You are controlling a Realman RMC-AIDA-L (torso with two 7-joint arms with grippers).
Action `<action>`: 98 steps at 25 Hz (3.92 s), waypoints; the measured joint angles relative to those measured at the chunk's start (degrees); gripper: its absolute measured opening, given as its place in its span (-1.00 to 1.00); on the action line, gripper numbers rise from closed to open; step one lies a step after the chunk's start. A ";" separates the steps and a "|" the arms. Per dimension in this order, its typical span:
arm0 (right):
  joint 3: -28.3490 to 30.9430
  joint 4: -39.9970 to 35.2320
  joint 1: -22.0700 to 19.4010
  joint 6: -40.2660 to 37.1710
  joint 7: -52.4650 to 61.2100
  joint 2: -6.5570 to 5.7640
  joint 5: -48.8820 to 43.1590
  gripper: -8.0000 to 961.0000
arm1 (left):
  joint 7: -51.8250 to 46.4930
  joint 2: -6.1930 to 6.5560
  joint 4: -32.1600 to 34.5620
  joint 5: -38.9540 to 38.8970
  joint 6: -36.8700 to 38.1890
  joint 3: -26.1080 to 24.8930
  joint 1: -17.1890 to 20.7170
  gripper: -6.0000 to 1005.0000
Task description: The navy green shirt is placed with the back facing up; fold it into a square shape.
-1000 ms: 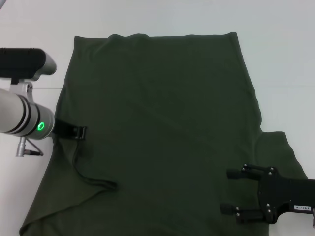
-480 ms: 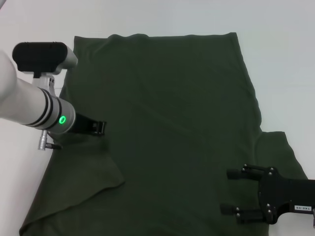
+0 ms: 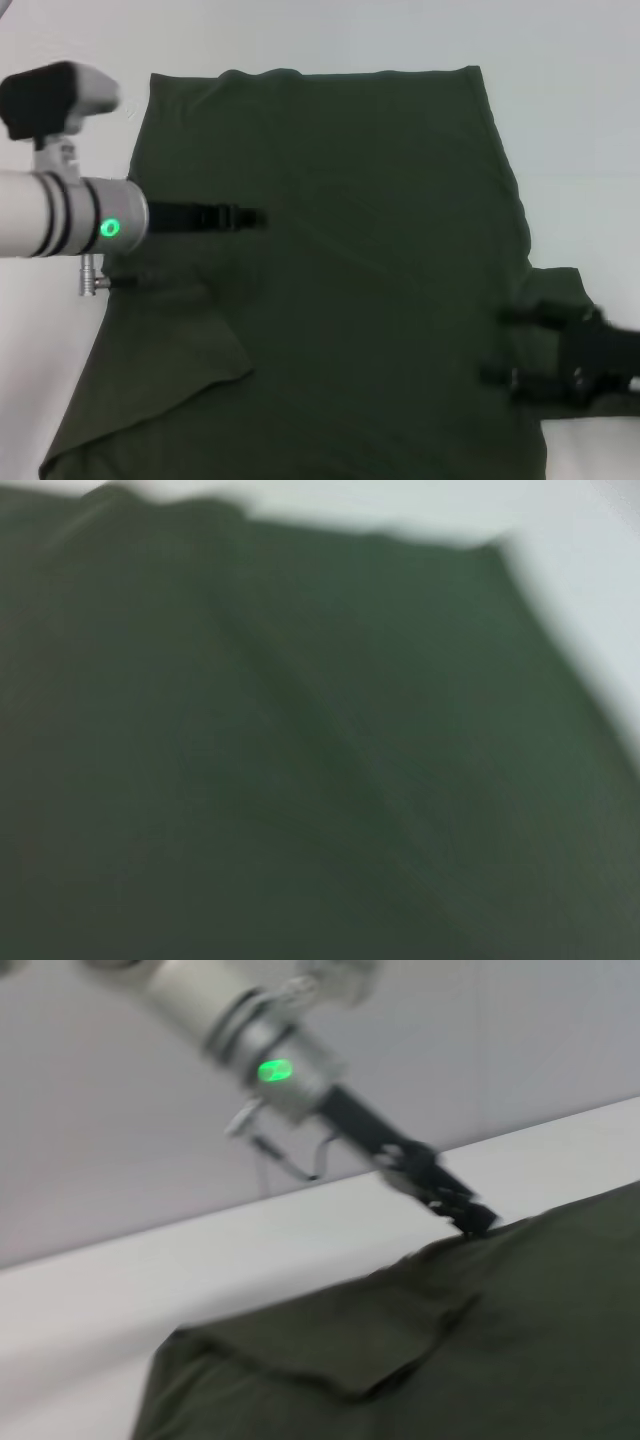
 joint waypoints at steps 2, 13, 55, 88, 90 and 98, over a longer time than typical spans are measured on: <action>3.51 -1.89 0.00 -0.35 4.02 -0.12 0.14 0.93 | 11.99 0.23 -1.04 -12.52 4.43 -4.67 1.66 -0.34; 11.79 -15.57 1.45 -1.20 50.52 -7.12 -5.91 0.93 | 32.19 4.03 -15.22 -22.55 17.61 -11.45 2.42 0.43; -1.57 -4.79 14.36 15.47 73.89 -6.68 -39.24 0.90 | 30.30 3.00 -18.98 -13.97 17.69 -11.28 3.36 0.76; 1.29 3.65 14.33 18.21 69.62 -9.55 -34.65 0.89 | 29.82 2.89 -19.15 -13.82 17.35 -10.68 2.74 0.76; 0.64 3.60 14.28 18.68 69.66 -9.52 -35.04 0.89 | 29.79 2.89 -19.14 -13.82 17.36 -10.68 2.73 0.76; 0.36 4.03 15.33 20.66 69.66 -8.30 -38.38 0.89 | 29.74 2.56 -19.15 -13.85 17.36 -10.68 2.74 0.76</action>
